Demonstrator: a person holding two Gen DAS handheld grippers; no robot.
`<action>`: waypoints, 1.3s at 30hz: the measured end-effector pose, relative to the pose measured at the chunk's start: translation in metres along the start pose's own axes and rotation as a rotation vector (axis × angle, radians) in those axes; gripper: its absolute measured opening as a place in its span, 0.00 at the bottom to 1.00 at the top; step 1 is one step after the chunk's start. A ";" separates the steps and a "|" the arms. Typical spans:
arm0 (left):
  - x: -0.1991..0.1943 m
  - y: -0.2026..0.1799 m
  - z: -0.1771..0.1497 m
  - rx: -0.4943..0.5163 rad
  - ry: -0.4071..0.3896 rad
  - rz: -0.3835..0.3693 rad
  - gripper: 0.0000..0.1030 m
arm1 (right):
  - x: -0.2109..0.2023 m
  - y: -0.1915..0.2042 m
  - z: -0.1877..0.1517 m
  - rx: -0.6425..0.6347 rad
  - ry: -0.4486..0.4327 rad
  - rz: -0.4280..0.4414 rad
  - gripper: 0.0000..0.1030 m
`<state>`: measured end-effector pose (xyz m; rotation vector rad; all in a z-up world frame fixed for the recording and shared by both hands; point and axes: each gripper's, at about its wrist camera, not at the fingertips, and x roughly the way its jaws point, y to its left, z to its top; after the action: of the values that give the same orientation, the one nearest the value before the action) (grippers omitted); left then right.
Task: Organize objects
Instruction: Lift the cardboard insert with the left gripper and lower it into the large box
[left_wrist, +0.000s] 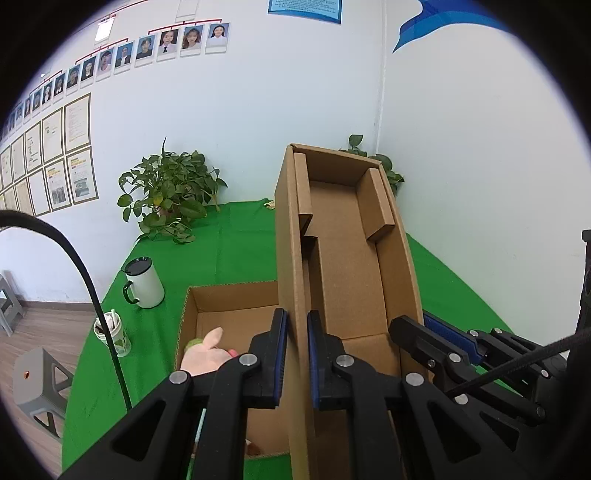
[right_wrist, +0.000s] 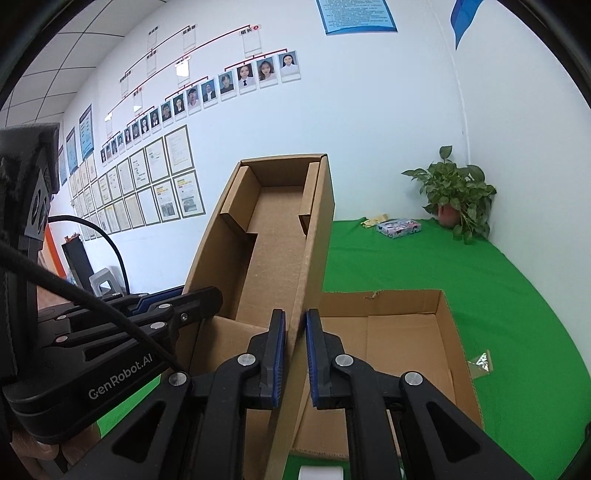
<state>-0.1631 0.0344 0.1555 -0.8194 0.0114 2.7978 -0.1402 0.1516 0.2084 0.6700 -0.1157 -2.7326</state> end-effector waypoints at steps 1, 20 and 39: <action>0.004 0.001 0.001 0.002 0.006 0.004 0.09 | 0.009 -0.001 0.004 0.003 0.006 0.004 0.09; 0.130 0.027 -0.023 -0.016 0.226 0.071 0.09 | 0.180 -0.038 -0.021 0.046 0.174 0.028 0.08; 0.230 0.048 -0.088 -0.005 0.546 0.136 0.09 | 0.339 -0.081 -0.125 0.202 0.467 0.063 0.08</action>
<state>-0.3152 0.0302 -0.0440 -1.6065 0.1549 2.5957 -0.3902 0.1159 -0.0626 1.3139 -0.2966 -2.4484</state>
